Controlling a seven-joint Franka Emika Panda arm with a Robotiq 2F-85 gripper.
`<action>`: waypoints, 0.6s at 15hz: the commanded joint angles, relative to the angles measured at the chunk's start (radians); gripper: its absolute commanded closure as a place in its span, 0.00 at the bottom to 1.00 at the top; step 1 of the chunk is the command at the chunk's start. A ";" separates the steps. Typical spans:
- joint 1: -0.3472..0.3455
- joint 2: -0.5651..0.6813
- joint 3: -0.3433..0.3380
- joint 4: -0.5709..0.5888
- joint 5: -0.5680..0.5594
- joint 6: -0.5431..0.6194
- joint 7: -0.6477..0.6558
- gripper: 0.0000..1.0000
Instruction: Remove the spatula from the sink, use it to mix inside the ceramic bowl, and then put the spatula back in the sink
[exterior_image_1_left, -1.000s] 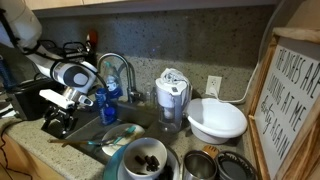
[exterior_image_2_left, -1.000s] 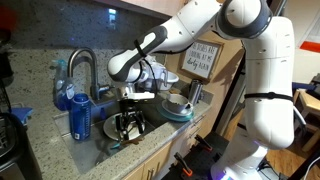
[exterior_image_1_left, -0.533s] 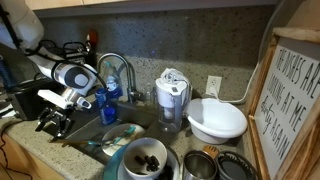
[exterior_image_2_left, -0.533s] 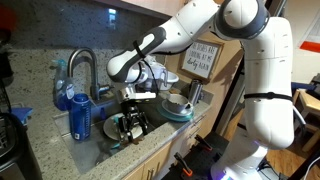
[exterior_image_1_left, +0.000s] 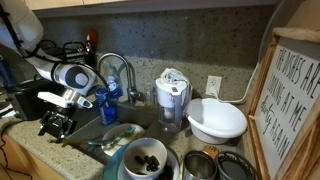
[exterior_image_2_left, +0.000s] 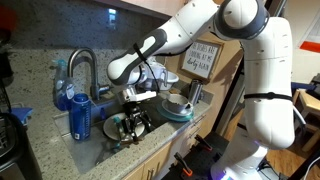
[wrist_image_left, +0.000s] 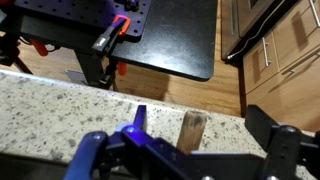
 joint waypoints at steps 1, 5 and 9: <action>0.027 0.012 -0.010 0.025 -0.052 0.022 0.066 0.00; 0.035 0.033 -0.006 0.039 -0.055 0.046 0.076 0.00; 0.045 0.044 -0.004 0.034 -0.048 0.054 0.083 0.00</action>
